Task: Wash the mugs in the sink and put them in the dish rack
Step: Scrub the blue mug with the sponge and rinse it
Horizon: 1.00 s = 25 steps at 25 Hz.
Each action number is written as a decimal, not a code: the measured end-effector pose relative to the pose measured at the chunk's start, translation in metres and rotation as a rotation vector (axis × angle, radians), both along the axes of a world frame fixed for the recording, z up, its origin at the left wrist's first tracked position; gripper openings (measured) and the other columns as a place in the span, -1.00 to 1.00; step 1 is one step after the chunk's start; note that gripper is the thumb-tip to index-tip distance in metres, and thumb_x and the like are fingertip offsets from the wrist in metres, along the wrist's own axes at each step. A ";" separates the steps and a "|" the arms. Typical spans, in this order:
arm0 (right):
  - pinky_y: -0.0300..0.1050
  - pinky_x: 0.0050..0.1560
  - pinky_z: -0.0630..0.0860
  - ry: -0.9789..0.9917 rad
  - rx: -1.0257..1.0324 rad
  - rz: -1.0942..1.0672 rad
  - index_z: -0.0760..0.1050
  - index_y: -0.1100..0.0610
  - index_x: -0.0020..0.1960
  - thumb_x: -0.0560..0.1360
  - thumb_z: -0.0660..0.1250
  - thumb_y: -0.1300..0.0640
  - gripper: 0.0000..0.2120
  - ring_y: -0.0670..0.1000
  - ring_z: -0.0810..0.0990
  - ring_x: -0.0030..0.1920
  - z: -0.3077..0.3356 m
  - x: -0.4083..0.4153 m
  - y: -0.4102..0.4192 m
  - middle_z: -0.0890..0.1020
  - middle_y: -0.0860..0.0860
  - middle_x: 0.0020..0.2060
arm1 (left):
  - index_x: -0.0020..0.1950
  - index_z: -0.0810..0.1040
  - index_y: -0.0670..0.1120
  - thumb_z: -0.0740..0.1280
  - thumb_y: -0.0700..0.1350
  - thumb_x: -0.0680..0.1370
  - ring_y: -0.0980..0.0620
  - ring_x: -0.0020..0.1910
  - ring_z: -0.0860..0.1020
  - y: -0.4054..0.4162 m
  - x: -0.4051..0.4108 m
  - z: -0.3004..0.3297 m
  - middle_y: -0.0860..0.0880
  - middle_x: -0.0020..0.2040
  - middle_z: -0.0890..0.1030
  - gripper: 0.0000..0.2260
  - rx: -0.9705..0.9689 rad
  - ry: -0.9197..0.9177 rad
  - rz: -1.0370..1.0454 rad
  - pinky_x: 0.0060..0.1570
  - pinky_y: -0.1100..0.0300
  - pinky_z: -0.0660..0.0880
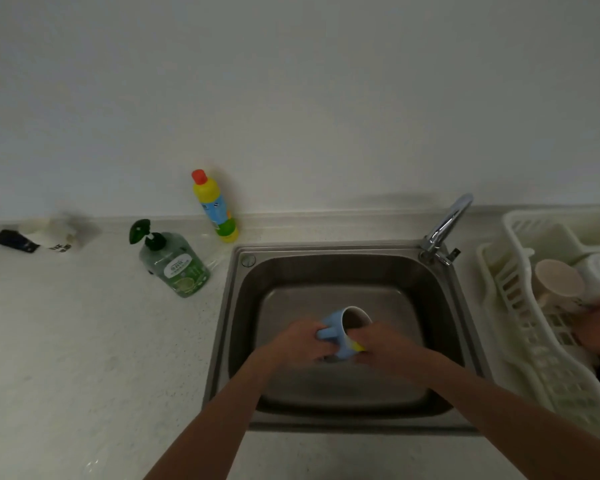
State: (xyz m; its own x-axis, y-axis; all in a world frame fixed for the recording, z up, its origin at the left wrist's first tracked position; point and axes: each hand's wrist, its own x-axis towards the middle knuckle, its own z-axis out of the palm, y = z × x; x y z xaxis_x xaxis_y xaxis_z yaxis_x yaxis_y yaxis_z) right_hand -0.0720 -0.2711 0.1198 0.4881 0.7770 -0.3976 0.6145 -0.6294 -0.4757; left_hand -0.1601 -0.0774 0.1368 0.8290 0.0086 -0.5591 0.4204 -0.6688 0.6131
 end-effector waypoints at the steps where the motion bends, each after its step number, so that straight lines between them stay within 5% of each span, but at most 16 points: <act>1: -0.06 0.13 0.52 -0.013 0.003 0.031 0.48 -0.03 0.33 0.52 0.37 -0.02 -0.62 0.12 0.61 0.12 0.007 0.001 0.000 0.61 0.08 0.13 | 0.08 0.62 -0.07 0.38 -0.05 0.54 0.05 -0.12 0.64 -0.002 -0.001 0.007 -0.02 -0.11 0.67 -0.83 0.022 -0.016 -0.011 0.02 0.13 0.59; 5: -0.23 0.17 0.42 0.001 0.065 0.081 0.49 0.05 0.34 0.51 0.41 -0.02 -0.57 0.07 0.57 0.19 0.016 0.010 -0.005 0.58 0.05 0.21 | 0.18 0.58 -0.07 0.39 -0.05 0.55 0.04 0.02 0.60 -0.019 0.000 0.027 -0.05 0.04 0.65 -0.77 0.169 -0.063 -0.033 0.12 0.12 0.54; 14: -0.07 0.06 0.57 -0.171 0.071 0.286 0.54 -0.06 0.11 0.48 0.38 -0.07 -0.78 -0.01 0.63 0.01 0.045 0.013 -0.011 0.66 -0.04 0.00 | 0.10 0.57 -0.05 0.38 0.10 0.53 0.01 0.00 0.59 -0.036 -0.008 0.045 -0.04 0.01 0.64 -0.73 0.286 -0.138 0.040 0.01 0.21 0.49; 18: -0.03 0.14 0.57 0.077 0.119 0.092 0.52 -0.01 0.23 0.49 0.39 -0.04 -0.67 -0.04 0.60 0.08 0.057 0.013 -0.007 0.62 -0.04 0.12 | 0.20 0.57 -0.04 0.38 0.09 0.54 0.06 0.06 0.59 -0.033 -0.006 0.041 -0.03 0.10 0.65 -0.69 0.262 -0.145 -0.013 0.16 0.14 0.50; 22: 0.06 0.13 0.61 0.709 0.344 -0.476 0.58 0.13 0.15 0.54 0.37 0.02 -0.74 0.11 0.64 0.11 0.071 0.005 -0.012 0.62 0.15 0.13 | 0.25 0.55 -0.06 0.35 0.09 0.57 -0.01 0.12 0.58 -0.025 0.001 0.039 -0.07 0.15 0.63 -0.67 0.370 -0.182 -0.139 0.17 0.13 0.49; 25: -0.16 0.03 0.61 0.509 0.342 -0.466 0.54 0.17 0.23 0.65 0.23 0.07 -0.75 -0.05 0.64 0.02 0.078 -0.015 -0.005 0.62 0.06 0.11 | 0.29 0.52 -0.08 0.31 0.07 0.59 -0.06 0.19 0.56 -0.020 0.000 0.039 -0.10 0.22 0.60 -0.66 0.408 -0.227 -0.196 0.24 0.07 0.46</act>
State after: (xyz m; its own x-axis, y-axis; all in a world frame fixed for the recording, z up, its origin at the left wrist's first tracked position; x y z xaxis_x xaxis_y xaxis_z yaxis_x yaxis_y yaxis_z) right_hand -0.0870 -0.2759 0.1977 0.6166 0.6558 -0.4357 -0.0248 -0.5369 -0.8433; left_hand -0.1602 -0.0973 0.1762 0.9373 0.0210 -0.3478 0.1493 -0.9262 0.3464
